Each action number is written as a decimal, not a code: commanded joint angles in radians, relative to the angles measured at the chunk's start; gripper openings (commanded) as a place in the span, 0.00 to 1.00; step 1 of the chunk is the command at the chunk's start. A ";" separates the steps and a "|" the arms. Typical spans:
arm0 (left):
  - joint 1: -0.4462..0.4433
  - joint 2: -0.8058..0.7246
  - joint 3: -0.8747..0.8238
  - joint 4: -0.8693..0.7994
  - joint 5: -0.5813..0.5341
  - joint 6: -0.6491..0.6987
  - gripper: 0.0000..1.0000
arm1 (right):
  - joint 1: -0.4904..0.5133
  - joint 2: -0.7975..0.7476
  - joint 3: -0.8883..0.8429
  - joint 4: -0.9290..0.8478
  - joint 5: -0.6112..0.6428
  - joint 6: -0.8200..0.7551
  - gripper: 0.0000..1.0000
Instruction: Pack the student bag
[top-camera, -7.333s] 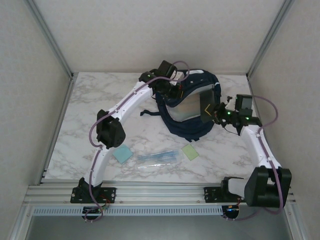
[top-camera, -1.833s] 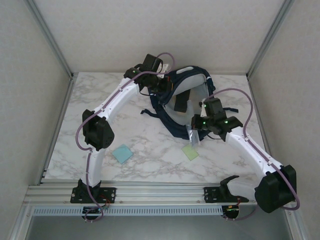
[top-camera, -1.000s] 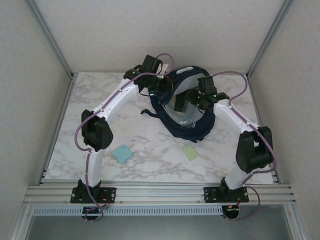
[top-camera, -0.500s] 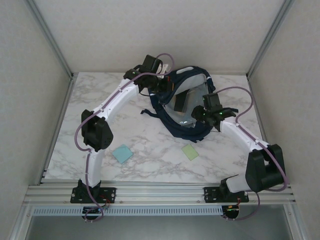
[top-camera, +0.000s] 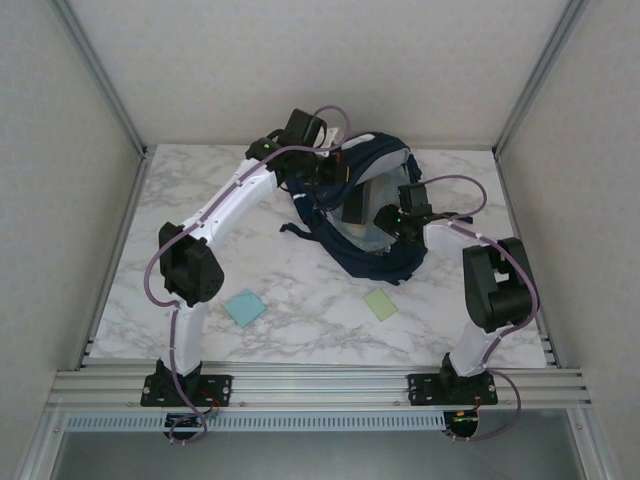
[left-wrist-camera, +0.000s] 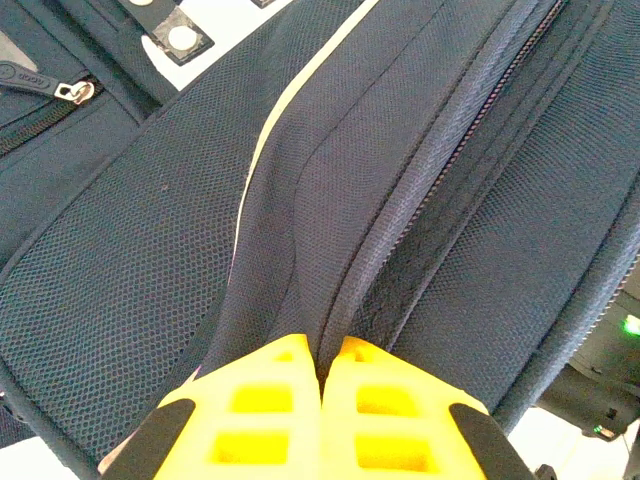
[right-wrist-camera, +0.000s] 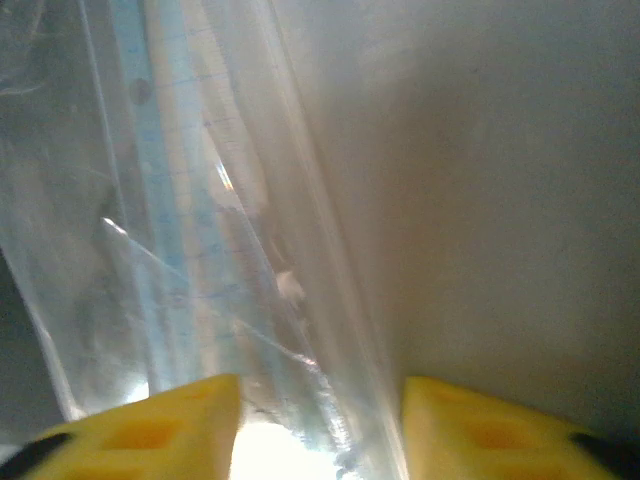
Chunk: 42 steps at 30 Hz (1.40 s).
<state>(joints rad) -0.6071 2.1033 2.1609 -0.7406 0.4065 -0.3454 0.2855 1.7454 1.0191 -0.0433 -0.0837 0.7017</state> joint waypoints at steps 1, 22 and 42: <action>-0.005 -0.093 0.022 0.022 0.006 -0.029 0.00 | -0.008 -0.001 -0.020 0.171 -0.109 0.043 0.22; -0.044 -0.107 0.050 0.011 0.064 -0.047 0.00 | 0.021 0.262 0.128 0.489 -0.243 0.239 0.10; -0.053 -0.152 0.066 0.017 0.064 -0.029 0.00 | 0.040 0.502 0.529 0.235 -0.239 0.262 0.23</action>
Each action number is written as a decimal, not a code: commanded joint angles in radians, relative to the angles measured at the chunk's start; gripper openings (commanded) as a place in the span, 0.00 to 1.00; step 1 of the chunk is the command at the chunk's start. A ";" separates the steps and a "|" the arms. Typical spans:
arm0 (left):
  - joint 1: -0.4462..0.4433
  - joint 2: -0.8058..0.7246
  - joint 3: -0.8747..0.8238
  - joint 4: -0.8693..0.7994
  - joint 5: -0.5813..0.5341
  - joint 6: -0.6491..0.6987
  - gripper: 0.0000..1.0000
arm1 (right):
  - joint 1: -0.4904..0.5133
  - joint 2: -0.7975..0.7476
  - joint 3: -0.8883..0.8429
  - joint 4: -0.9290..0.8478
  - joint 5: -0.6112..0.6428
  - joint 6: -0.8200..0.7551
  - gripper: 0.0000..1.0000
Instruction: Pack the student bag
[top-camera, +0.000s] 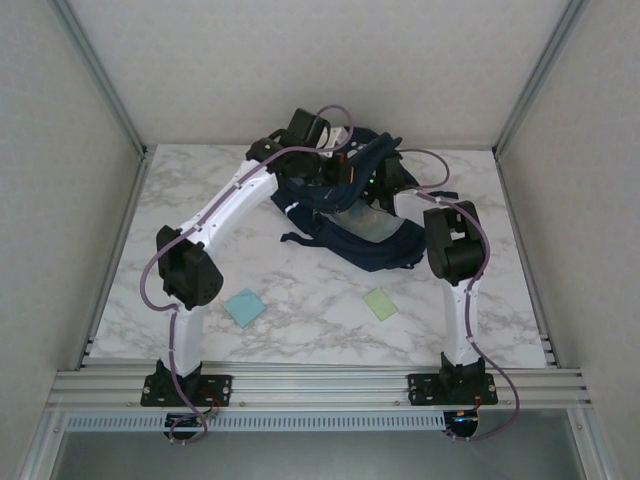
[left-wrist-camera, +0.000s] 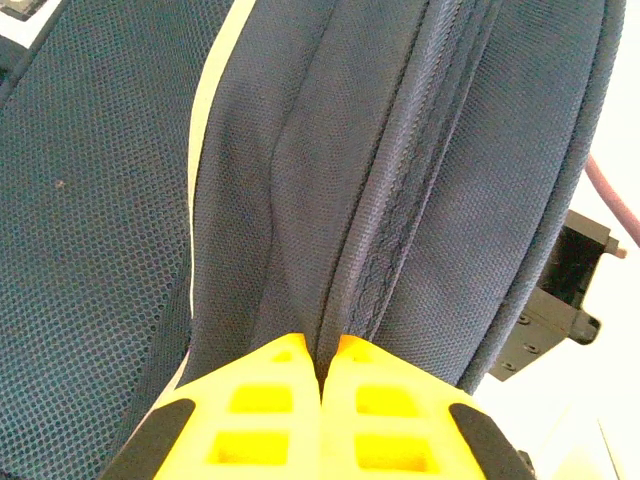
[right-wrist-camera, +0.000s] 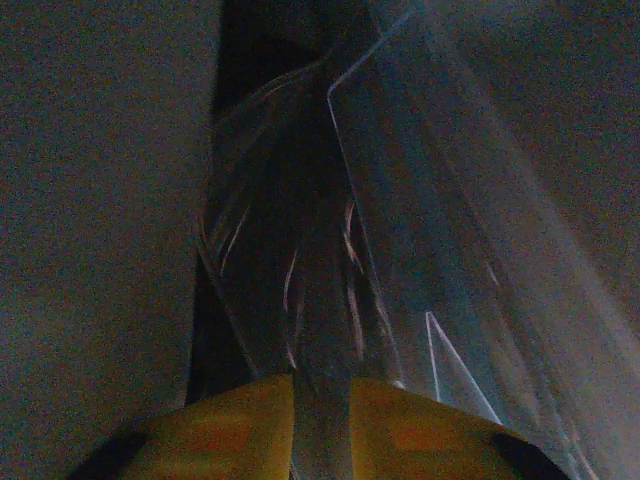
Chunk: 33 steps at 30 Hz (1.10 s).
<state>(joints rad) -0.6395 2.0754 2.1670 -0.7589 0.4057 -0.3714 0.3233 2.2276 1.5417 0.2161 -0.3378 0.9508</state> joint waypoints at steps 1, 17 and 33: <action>-0.019 -0.119 0.055 0.031 0.049 0.004 0.00 | 0.002 -0.007 -0.017 -0.014 0.009 0.006 0.24; -0.005 -0.067 0.018 0.069 -0.017 -0.012 0.00 | -0.023 -0.609 -0.362 -0.516 0.139 -0.346 0.48; -0.046 -0.116 -0.236 0.157 -0.113 -0.104 0.41 | -0.022 -1.158 -0.615 -0.761 0.299 -0.340 0.99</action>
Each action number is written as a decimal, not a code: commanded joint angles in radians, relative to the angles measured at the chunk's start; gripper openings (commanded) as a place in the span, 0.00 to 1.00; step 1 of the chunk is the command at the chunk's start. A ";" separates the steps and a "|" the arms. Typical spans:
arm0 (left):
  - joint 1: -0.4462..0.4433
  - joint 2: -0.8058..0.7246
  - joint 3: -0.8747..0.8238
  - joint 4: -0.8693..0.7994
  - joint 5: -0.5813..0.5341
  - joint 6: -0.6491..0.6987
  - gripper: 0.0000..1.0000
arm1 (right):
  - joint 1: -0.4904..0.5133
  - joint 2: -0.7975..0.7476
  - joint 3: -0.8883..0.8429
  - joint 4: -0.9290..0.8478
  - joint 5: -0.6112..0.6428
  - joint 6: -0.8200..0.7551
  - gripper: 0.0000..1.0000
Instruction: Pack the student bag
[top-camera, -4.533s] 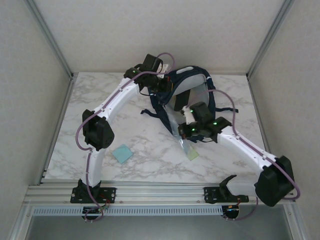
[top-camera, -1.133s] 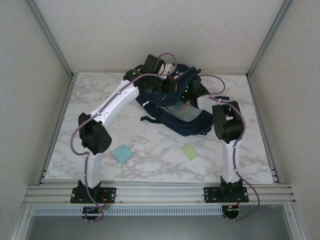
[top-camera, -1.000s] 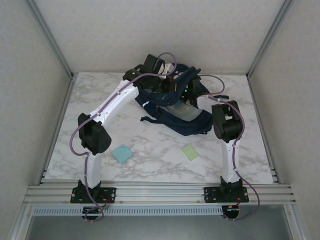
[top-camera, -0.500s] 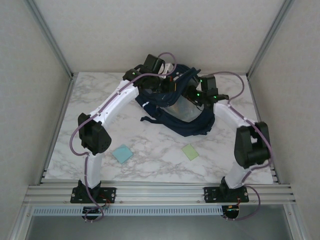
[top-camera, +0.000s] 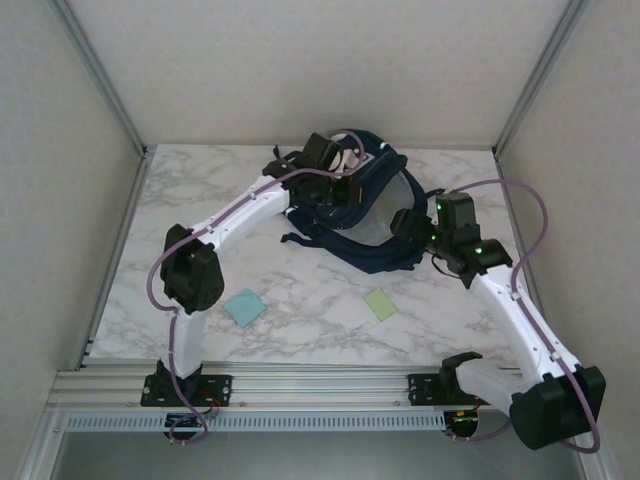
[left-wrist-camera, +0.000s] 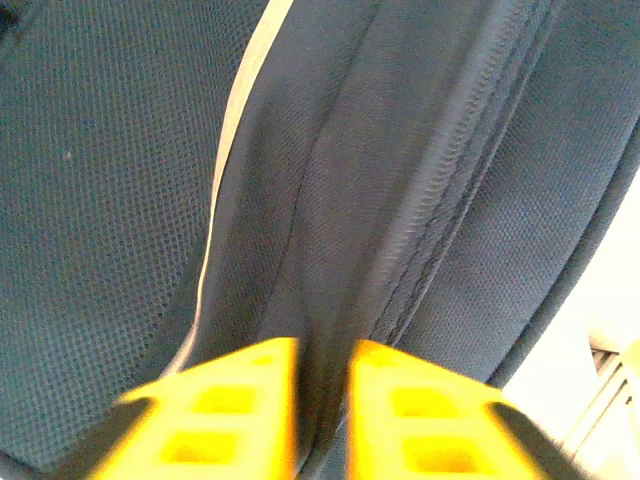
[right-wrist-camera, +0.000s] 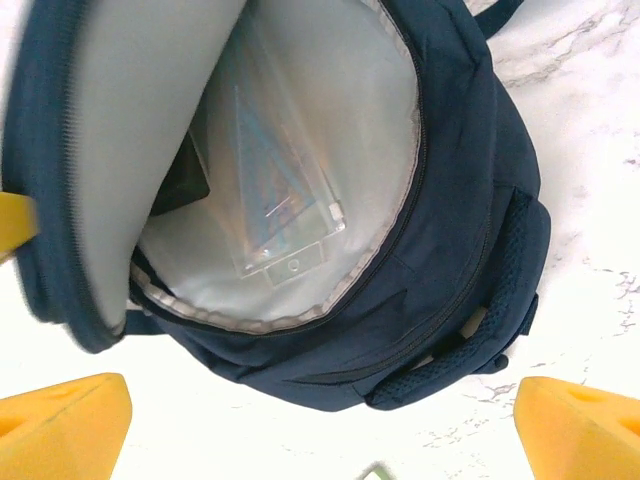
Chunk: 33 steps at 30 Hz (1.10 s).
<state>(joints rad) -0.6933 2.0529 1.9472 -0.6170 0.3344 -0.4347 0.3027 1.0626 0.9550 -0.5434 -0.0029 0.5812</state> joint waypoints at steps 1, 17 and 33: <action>0.013 -0.107 -0.031 0.009 -0.055 -0.043 0.50 | -0.002 0.009 -0.028 0.006 -0.053 0.036 0.99; 0.268 -0.187 -0.521 0.312 -0.079 -0.302 0.68 | 0.187 0.125 -0.191 0.294 -0.050 0.328 0.92; 0.267 0.118 -0.305 0.382 -0.104 -0.391 0.56 | 0.408 0.335 -0.125 0.426 0.052 0.416 0.72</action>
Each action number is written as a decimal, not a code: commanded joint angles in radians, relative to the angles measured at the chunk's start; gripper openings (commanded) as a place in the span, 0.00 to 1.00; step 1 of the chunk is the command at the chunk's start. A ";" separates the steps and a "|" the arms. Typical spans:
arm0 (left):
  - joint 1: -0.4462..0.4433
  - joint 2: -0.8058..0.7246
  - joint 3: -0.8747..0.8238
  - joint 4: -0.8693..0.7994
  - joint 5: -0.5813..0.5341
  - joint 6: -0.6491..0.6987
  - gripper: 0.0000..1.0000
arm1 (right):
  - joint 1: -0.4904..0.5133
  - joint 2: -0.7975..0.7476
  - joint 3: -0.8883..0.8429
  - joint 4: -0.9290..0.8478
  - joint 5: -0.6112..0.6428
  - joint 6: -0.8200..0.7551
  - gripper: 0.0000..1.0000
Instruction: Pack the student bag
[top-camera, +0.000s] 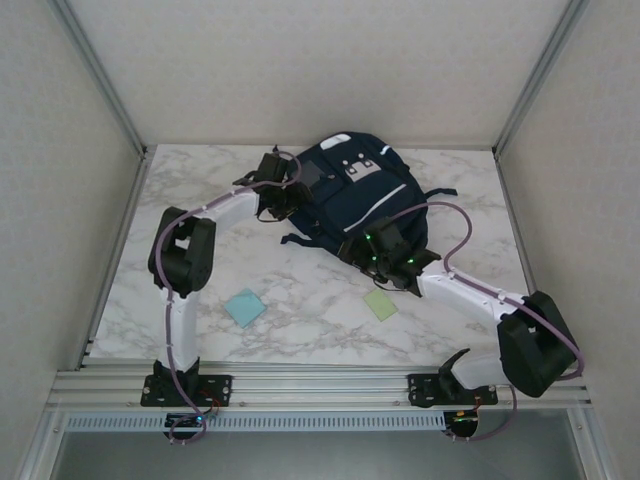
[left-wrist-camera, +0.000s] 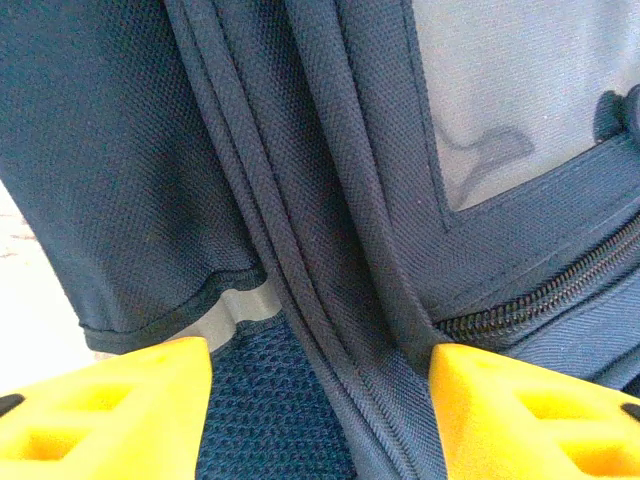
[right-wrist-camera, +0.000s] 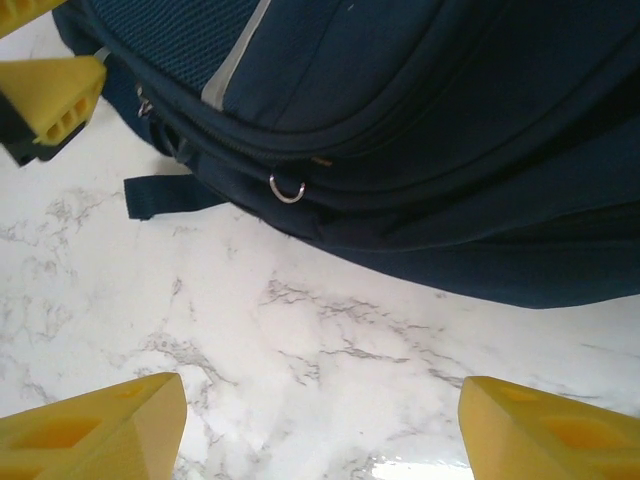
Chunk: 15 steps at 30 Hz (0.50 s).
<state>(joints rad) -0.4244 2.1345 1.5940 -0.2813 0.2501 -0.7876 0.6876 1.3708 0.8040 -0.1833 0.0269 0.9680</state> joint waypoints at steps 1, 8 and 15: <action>-0.002 0.043 0.057 0.050 -0.020 -0.042 0.52 | 0.032 0.042 0.032 0.075 0.025 0.029 0.72; -0.001 0.094 0.127 0.011 -0.037 -0.024 0.09 | 0.041 0.124 0.073 0.038 0.157 0.021 0.70; -0.013 -0.012 -0.014 0.066 -0.009 -0.101 0.00 | 0.029 0.189 0.163 0.085 0.098 -0.008 0.68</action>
<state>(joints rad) -0.4305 2.1841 1.6485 -0.2539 0.2520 -0.8459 0.7197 1.5410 0.9043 -0.1398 0.1284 0.9798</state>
